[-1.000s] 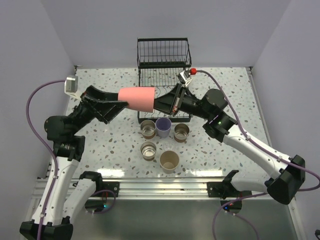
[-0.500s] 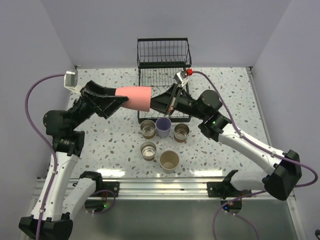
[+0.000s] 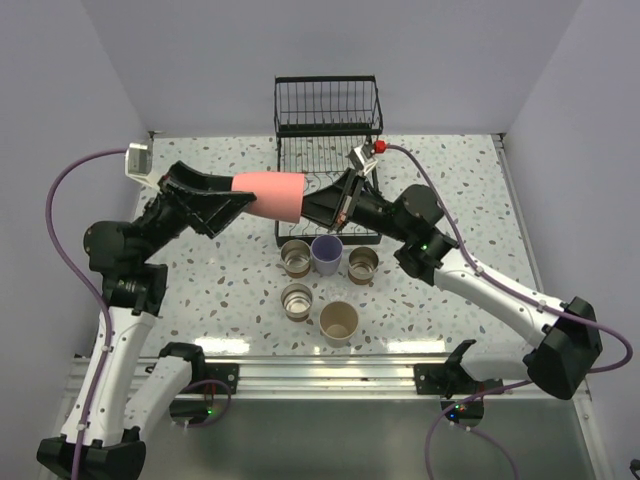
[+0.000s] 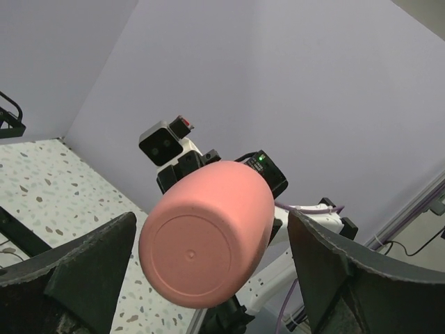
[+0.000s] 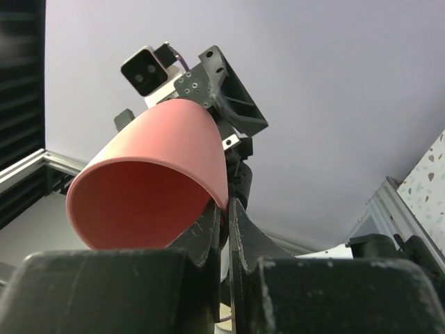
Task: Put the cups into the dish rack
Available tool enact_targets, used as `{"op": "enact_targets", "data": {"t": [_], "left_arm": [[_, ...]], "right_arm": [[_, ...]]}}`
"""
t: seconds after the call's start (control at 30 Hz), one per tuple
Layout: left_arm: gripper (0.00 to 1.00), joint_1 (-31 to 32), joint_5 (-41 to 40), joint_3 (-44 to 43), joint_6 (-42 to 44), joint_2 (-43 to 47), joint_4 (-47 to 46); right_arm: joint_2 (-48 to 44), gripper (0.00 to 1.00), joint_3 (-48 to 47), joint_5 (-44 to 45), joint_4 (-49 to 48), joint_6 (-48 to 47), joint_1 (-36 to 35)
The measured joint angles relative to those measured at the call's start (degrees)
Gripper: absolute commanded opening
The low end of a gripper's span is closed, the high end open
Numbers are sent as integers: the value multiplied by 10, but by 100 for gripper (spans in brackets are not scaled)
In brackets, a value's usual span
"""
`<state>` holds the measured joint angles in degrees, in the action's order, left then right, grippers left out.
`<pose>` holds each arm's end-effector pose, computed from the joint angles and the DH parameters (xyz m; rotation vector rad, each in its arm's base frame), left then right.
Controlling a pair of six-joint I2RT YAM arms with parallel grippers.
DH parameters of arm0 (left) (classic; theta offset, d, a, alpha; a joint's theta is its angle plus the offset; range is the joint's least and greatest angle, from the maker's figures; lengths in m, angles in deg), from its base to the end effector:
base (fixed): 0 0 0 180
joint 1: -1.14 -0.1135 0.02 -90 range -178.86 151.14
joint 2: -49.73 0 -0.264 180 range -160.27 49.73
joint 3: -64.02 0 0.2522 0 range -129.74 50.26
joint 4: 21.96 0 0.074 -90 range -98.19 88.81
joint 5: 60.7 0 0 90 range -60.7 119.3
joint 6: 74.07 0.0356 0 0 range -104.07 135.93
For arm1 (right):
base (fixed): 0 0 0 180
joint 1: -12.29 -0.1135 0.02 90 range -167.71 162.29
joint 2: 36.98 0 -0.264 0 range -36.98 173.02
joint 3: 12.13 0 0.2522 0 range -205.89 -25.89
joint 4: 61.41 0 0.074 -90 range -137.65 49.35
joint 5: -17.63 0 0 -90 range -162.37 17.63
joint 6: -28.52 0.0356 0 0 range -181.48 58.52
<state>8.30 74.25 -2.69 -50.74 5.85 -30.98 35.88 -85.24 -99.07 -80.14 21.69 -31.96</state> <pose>0.1421 -0.0432 0.4467 0.1601 1.3242 -1.5099 0.1998 0.2169 0.4013 0.0304 1.6378 2.1164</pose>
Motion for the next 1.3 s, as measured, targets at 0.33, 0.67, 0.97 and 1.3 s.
{"op": "enact_targets", "data": {"t": [0.33,0.67,0.97,1.3], "left_arm": [[77,0,-6,0,-2,-12,-4],[86,0,-6,0,-2,-9,0],[62,0,-9,0,-2,-10,-3],[0,0,1,0,3,-32,3]], "right_arm": [[0,0,17,0,-2,4,0],[9,0,17,7,-51,27,0],[21,0,23,12,-62,32,0],[16,22,30,18,-16,6,3]]}}
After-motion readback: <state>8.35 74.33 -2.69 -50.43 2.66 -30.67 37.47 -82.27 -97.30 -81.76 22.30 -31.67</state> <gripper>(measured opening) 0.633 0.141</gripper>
